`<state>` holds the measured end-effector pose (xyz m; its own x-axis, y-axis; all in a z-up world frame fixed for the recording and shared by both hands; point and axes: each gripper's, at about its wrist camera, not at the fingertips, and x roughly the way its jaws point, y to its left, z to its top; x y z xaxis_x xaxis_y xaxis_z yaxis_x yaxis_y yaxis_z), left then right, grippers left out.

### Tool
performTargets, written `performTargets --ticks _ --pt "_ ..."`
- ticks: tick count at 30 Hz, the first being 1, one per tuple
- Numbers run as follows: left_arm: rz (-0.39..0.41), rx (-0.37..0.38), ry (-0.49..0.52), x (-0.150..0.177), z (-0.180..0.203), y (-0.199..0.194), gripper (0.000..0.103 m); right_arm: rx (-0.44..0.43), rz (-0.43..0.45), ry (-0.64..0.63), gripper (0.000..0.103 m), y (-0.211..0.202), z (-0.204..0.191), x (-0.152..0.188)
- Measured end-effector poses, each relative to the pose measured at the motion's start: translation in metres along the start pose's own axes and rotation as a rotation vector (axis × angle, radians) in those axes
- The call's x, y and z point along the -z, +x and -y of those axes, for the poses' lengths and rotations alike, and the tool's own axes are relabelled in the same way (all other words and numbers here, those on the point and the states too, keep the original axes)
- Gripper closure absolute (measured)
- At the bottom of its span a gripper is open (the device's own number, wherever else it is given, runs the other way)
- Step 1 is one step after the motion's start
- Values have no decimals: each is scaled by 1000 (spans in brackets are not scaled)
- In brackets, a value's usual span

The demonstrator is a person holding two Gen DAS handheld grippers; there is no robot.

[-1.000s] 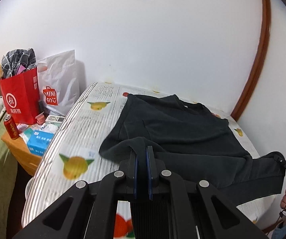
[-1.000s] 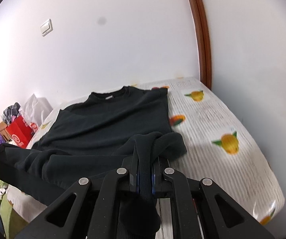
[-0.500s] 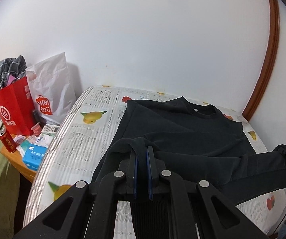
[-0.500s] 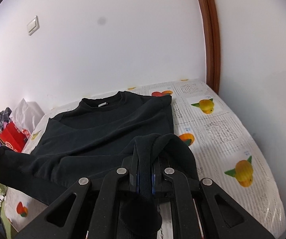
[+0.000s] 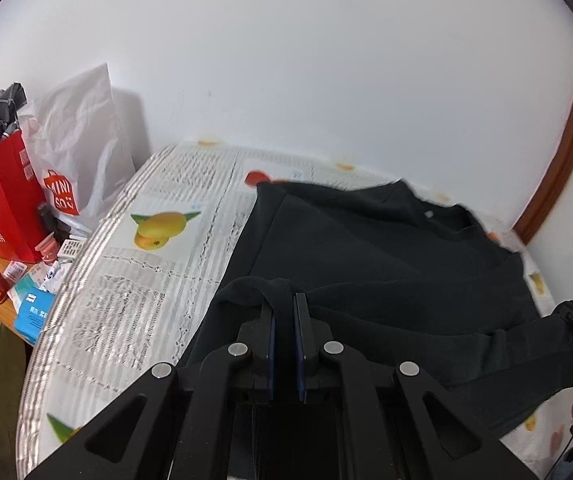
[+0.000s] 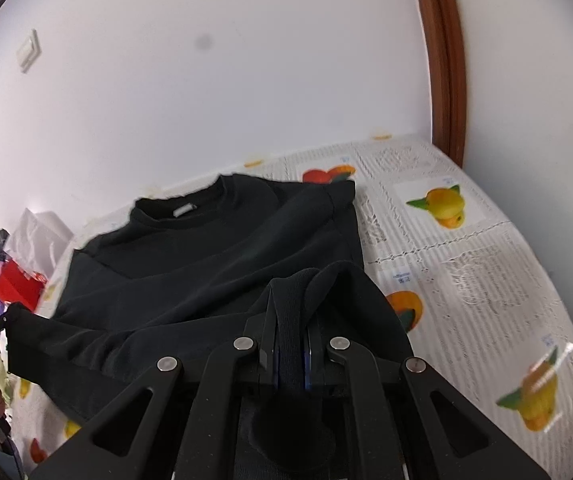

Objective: Fold small clothes
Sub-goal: 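Lift the hem with both grippers and fold it toward the collar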

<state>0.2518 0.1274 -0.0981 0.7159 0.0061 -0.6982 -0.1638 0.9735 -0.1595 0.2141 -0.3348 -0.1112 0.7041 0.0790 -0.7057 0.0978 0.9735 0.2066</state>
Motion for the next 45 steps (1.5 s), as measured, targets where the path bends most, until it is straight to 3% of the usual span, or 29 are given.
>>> performTargets --ticks 7,12,15,17,20,24,31,34,40,42,43,44,45 --pt "-41 -31 35 4 2 26 93 37 -86 -5 95 47 8 5" --pt "-79 -33 38 6 3 33 90 42 -123 -8 90 52 9 8" --pt "-83 -8 34 4 1 25 80 -19 -106 -2 74 30 11 9" --pt "-79 -3 25 5 -3 17 56 -39 -58 0 53 6 15 13" --pt "-65 56 10 11 -12 -2 50 15 9 -9 52 -26 28 20" --pt "-52 44 -1 26 -27 -20 50 108 -22 21 52 -34 49 34" --pt "-120 30 -21 55 -57 -18 48 44 -95 110 53 -18 73 69" --pt "-160 50 -23 60 -61 -5 48 21 -104 141 53 -10 75 68" --pt "-148 42 -26 57 -61 10 49 2 -132 143 55 3 74 65" --pt "-141 47 -22 58 -60 12 60 -34 -141 125 68 4 73 65" --pt "-141 55 -16 58 -58 12 74 -57 -144 121 79 3 71 66" --pt "-143 62 -10 59 -55 10 86 -43 -140 104 83 2 68 66" --pt "-137 51 -1 59 -52 7 90 -21 -134 59 85 -1 61 67"
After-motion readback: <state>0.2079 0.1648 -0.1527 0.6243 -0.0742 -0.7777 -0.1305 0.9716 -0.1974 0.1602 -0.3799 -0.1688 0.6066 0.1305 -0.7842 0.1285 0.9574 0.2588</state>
